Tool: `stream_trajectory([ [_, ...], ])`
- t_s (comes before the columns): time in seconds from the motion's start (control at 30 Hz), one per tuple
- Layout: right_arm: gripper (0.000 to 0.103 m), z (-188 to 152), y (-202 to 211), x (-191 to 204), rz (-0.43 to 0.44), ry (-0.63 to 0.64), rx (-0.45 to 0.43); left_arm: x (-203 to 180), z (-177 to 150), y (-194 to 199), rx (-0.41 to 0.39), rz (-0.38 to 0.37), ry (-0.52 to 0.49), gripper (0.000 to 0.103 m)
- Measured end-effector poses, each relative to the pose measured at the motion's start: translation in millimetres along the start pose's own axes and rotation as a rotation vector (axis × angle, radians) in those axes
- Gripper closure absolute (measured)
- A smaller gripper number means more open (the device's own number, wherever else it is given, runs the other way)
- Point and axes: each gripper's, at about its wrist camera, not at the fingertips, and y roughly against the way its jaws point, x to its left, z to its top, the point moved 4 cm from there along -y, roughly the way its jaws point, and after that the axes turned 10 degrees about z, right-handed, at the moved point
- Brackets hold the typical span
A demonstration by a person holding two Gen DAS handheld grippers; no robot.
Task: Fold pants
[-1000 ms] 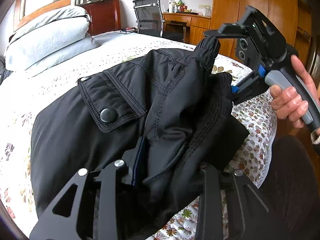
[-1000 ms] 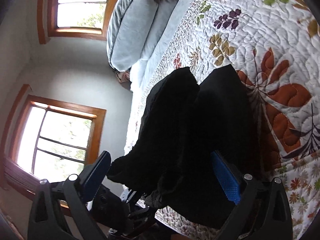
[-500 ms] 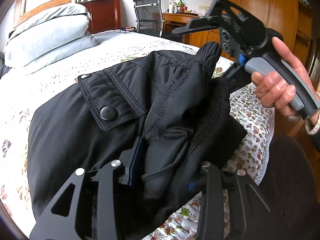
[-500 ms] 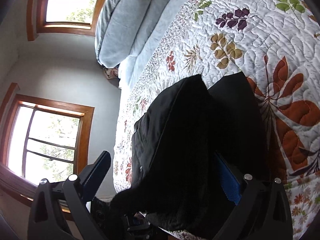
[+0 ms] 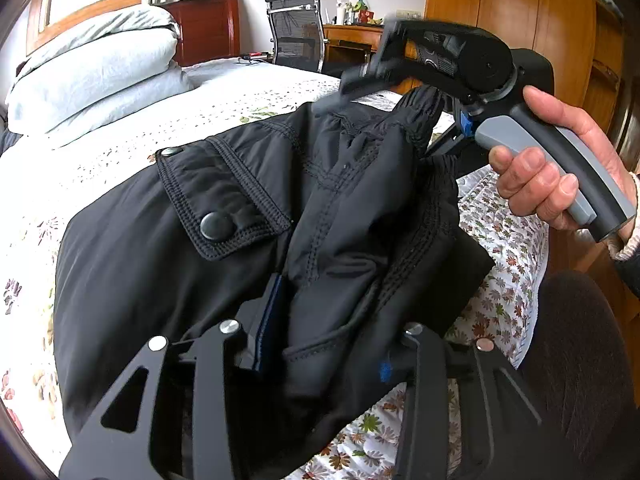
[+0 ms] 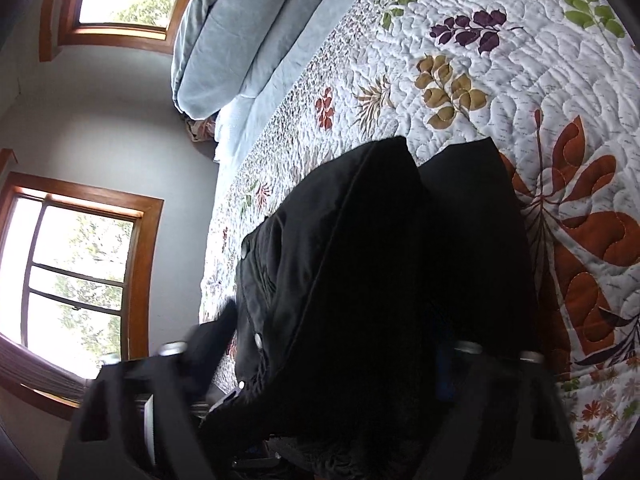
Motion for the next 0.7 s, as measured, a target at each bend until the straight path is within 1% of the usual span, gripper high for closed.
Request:
stream_trajectory([
  [0.03,0.046,-1,-1,-1,-0.021,0.001,0.003,1,0,0,0.002,0.002,0.0,0.061],
  [0.07,0.049,-1,0,-2,-0.027,0.008,0.0,1,-1,1,0.005,0.0,0.002,0.06],
  [0.13,0.057,-2,0,-2,-0.025,0.009,-0.007,1,-2,2,0.004,-0.012,0.009,0.053],
  [0.17,0.06,-2,1,-3,-0.023,0.008,-0.009,1,-2,3,0.004,-0.016,0.014,0.052],
  [0.23,0.067,-3,3,-3,-0.023,0.007,-0.013,2,-2,6,0.003,-0.029,0.026,0.044],
  [0.37,0.073,-6,9,2,-0.023,0.031,-0.014,9,-6,17,0.006,-0.048,0.073,0.039],
  [0.5,0.076,-10,16,13,-0.021,0.071,-0.013,23,-11,35,0.011,-0.066,0.14,0.029],
  [0.53,0.078,-10,17,17,-0.02,0.081,-0.013,30,-11,43,0.004,-0.07,0.174,0.023],
  [0.57,0.078,-11,18,22,-0.022,0.097,-0.013,36,-12,49,-0.003,-0.061,0.206,0.021],
  [0.7,0.081,-14,22,39,-0.02,0.139,-0.009,85,-10,80,-0.039,-0.037,0.402,0.01],
])
